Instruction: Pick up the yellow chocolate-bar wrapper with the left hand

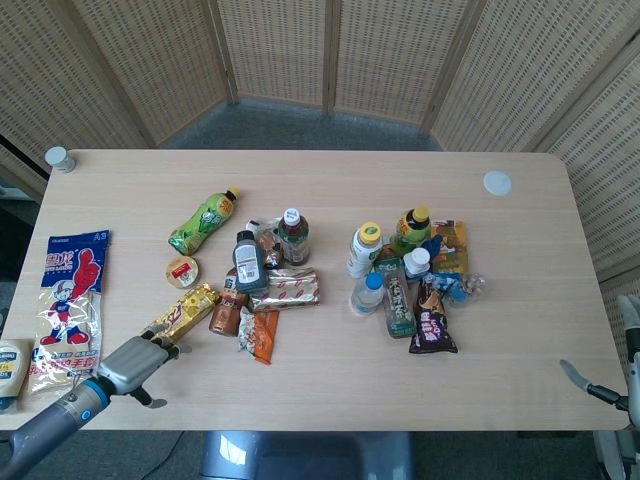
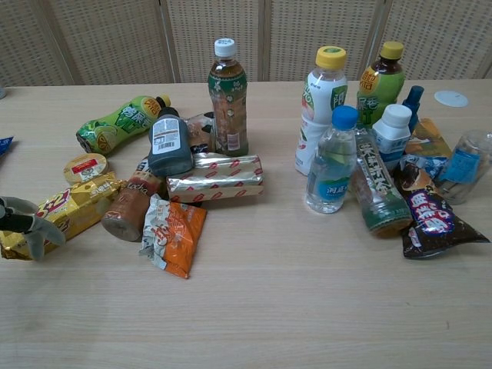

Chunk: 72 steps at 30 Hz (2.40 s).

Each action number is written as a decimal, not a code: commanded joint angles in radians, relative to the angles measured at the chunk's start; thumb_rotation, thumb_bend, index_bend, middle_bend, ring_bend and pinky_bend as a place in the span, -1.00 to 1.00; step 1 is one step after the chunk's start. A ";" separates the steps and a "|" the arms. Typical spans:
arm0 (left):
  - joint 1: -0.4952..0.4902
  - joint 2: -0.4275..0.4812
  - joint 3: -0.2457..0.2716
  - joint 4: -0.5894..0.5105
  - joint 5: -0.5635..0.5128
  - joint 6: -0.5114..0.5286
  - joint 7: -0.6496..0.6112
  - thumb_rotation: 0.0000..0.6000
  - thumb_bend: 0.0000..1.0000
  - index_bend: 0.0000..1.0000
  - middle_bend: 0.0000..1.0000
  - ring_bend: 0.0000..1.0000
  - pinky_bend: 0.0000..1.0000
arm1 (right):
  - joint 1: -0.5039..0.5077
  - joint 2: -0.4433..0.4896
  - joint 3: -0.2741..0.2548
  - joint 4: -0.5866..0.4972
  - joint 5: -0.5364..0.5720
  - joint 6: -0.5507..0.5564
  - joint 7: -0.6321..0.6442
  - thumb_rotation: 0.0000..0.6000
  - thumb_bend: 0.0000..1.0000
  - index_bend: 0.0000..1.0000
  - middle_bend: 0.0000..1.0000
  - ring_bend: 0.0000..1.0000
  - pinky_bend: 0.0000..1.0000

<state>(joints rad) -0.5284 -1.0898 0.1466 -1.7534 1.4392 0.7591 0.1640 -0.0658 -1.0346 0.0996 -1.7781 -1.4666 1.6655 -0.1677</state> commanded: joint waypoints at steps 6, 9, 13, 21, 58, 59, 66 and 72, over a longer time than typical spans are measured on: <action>0.026 0.011 0.008 0.037 -0.109 0.010 0.055 0.62 -0.58 -0.68 -0.36 -0.56 -1.00 | 0.011 -0.009 0.003 0.002 -0.006 -0.015 0.000 0.08 -0.70 -1.00 -1.00 -1.00 -1.00; 0.039 0.022 0.006 0.046 -0.133 0.027 0.046 0.62 -0.58 -0.69 -0.36 -0.56 -1.00 | 0.016 -0.011 0.004 0.001 -0.010 -0.019 -0.003 0.09 -0.71 -1.00 -1.00 -1.00 -1.00; 0.073 0.045 -0.016 0.044 -0.133 0.104 -0.002 0.61 -0.58 -0.73 -0.36 -0.58 -1.00 | 0.015 -0.010 0.005 0.000 -0.010 -0.018 -0.001 0.08 -0.71 -1.00 -1.00 -1.00 -1.00; 0.117 0.052 -0.039 0.073 -0.063 0.214 -0.079 0.66 -0.58 -1.00 -0.82 -0.93 -1.00 | 0.010 -0.008 0.003 0.002 -0.013 -0.011 0.007 0.06 -0.70 -1.00 -1.00 -1.00 -1.00; 0.003 -0.245 -0.134 0.251 -0.337 0.068 0.217 1.00 -0.26 -0.84 -0.51 -0.36 -0.89 | -0.014 0.014 0.008 -0.017 0.010 0.007 0.027 0.07 -0.71 -1.00 -1.00 -1.00 -1.00; -0.001 -0.246 -0.134 0.252 -0.347 0.063 0.224 1.00 -0.27 -0.85 -0.54 -0.38 -0.89 | -0.015 0.016 0.008 -0.018 0.010 0.009 0.028 0.06 -0.71 -1.00 -1.00 -1.00 -1.00; -0.011 -0.245 -0.135 0.252 -0.382 0.063 0.231 1.00 -0.27 -0.93 -0.61 -0.44 -0.95 | -0.018 0.021 0.009 -0.024 0.008 0.014 0.027 0.06 -0.70 -1.00 -1.00 -1.00 -1.00; -0.005 -0.274 -0.131 0.270 -0.361 0.104 0.236 1.00 -0.21 -0.47 -0.24 -0.08 -0.56 | -0.016 0.015 0.011 -0.018 0.007 0.012 0.031 0.04 -0.70 -1.00 -1.00 -1.00 -1.00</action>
<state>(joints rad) -0.5361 -1.3559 0.0143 -1.4886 1.0710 0.8523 0.3965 -0.0819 -1.0197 0.1107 -1.7963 -1.4593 1.6773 -0.1370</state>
